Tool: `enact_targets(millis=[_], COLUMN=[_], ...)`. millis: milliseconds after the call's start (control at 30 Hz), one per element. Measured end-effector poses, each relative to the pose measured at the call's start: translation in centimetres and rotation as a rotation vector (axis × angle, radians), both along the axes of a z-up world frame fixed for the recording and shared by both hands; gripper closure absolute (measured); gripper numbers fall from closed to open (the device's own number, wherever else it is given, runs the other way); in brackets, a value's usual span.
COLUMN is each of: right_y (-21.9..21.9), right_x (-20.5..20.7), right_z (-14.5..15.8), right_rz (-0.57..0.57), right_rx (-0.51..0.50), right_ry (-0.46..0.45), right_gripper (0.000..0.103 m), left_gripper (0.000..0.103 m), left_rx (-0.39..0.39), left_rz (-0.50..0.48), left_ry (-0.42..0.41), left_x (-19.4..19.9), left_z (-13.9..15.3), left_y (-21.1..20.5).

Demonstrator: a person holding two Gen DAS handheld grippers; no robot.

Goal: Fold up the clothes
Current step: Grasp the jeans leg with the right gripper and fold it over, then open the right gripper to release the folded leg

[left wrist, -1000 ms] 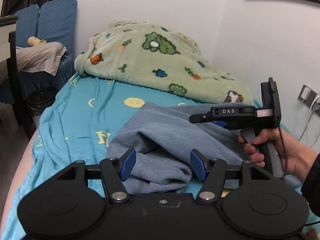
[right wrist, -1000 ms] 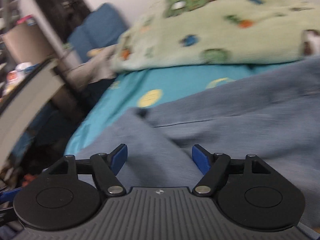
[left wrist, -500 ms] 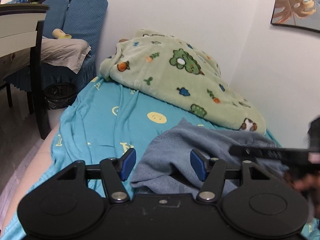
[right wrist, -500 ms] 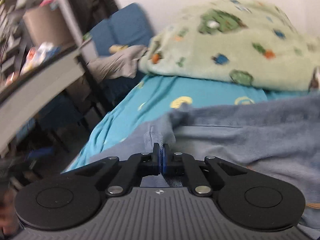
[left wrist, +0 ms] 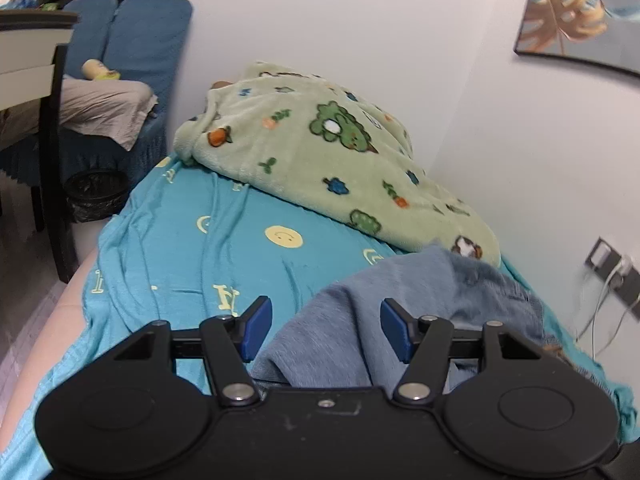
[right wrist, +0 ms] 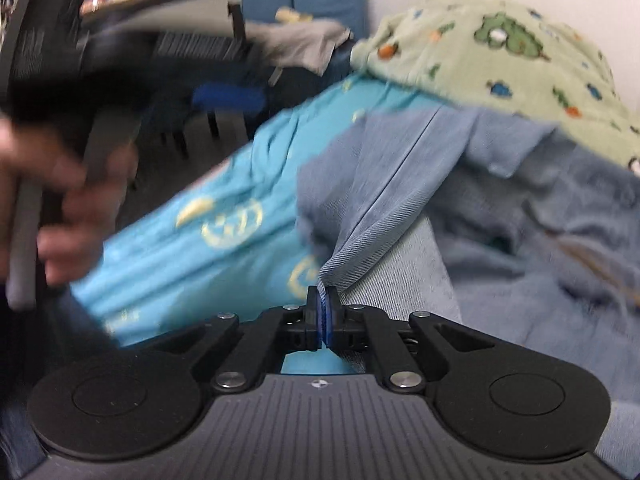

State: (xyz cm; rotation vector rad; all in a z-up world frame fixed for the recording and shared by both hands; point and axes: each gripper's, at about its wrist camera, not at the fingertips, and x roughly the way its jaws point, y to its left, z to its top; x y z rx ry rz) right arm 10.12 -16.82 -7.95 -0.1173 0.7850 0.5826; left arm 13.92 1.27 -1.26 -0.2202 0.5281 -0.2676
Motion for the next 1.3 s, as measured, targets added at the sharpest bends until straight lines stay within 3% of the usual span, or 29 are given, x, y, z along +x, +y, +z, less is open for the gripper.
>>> enact_targets(millis=[200,367,567,667,833,967,1133,1300], right_y=[1.8,-0.1,-4.7,-7.3,-9.6,-12.6,-15.5,-16.6], right_x=[-0.3,0.2,0.1,0.6,2.4,3.5,4.1,4.1], right_z=[-3.6,-3.0,0.4,1.1,0.0,0.0,-0.1,-0.3], right_rz=[-0.02,-0.119,-0.27,-0.381,-0.55,-0.664,-0.754,-0.76], right_rx=[-0.108,0.041,0.228,0.296,0.291,0.369,0.423,0.476], right_ry=[0.138,0.196,0.112,0.091,0.122,0.1,0.086,0.095], right_gripper=[0.1,0.087,0.061,0.061,0.061,0.061,0.061,0.061], left_gripper=[0.047,0.047,0.047,0.047,0.047,0.047,0.047,0.046], left_rx=[0.035,0.064,0.088,0.104,0.146,0.236,0.292,0.4], left_rz=[-0.059,-0.09,-0.121,-0.137,-0.167,-0.2,-0.205,-0.173], left_ry=[0.01,0.009,-0.015,-0.026,-0.073,-0.08,-0.036,-0.039], left_x=[-0.2,-0.7,-1.2,-1.5,-2.1,-1.6,0.0,1.1], left_z=[-0.9,-1.5,-1.7,-1.9,-1.8,-2.2,-3.1,-4.1], left_y=[-1.4,-2.1,-3.3,-4.1,-6.3,-9.1,-11.4,-13.9])
